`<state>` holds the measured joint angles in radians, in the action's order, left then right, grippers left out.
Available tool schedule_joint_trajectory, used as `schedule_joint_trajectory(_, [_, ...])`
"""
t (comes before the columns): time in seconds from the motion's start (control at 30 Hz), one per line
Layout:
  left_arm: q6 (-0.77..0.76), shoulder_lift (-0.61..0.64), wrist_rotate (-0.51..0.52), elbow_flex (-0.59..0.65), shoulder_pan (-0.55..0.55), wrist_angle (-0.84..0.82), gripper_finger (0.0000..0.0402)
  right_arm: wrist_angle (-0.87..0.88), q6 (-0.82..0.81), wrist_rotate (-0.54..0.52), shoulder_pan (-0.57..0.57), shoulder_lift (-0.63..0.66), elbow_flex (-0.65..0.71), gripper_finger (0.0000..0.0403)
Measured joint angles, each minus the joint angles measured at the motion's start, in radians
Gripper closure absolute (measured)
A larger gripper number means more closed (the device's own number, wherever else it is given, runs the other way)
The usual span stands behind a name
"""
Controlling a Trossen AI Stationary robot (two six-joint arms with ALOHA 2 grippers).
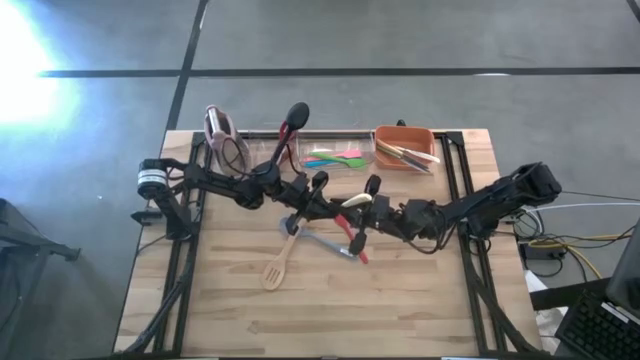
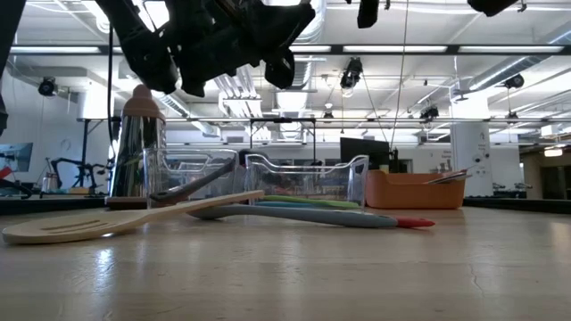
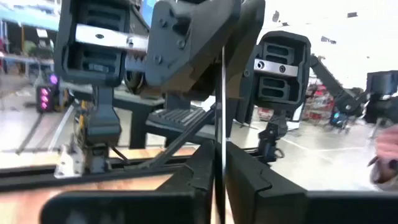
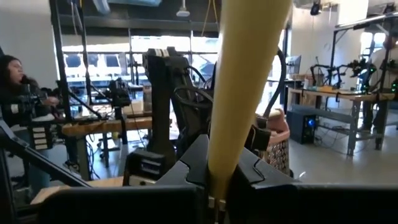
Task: Pick & Place Kitchen Items
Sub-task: Put the yellow knife into the orange bin
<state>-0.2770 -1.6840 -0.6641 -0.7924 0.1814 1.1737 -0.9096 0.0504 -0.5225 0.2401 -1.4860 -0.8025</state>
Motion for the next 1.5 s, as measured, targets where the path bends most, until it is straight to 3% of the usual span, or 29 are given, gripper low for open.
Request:
schedule_joint_trajectory(0.23, [0.004, 0.001, -0.018, -0.024, 0.001, -0.093, 0.0313, 0.238, -0.004, -0.073, 0.002, 0.095, -0.031, 0.0390])
schedule_joint_trajectory(0.5, [0.012, 0.008, 0.066, -0.054, 0.002, -0.217, 0.0206, 0.674, -0.093, -0.147, 0.002, 0.261, -0.111, 0.0390])
schedule_joint_trajectory(0.63, [0.018, 0.008, 0.035, -0.061, -0.002, -0.261, 0.0164, 0.850, -0.089, -0.201, -0.002, 0.296, -0.159, 0.0391])
schedule_joint_trajectory(0.77, [0.022, 0.016, 0.014, -0.061, -0.001, -0.257, 0.0146, 1.178, -0.195, -0.280, -0.018, 0.321, -0.251, 0.0391])
schedule_joint_trajectory(1.0, [0.004, 0.021, 0.011, -0.060, -0.002, -0.258, 0.0149, 1.768, -0.418, -0.270, -0.138, 0.309, -0.472, 0.0391])
schedule_joint_trajectory(1.17, [-0.037, 0.021, 0.011, -0.060, 0.000, -0.281, 0.0149, 1.972, -0.432, -0.121, -0.298, 0.290, -0.599, 0.0391])
schedule_joint_trajectory(1.4, [-0.037, 0.021, 0.011, -0.058, -0.003, -0.303, 0.0149, 2.088, -0.320, 0.161, -0.598, 0.216, -0.682, 0.0391])
schedule_joint_trajectory(1.5, [-0.036, 0.021, 0.010, -0.056, -0.003, -0.306, 0.0149, 2.176, -0.261, 0.232, -0.711, 0.141, -0.708, 0.0391])
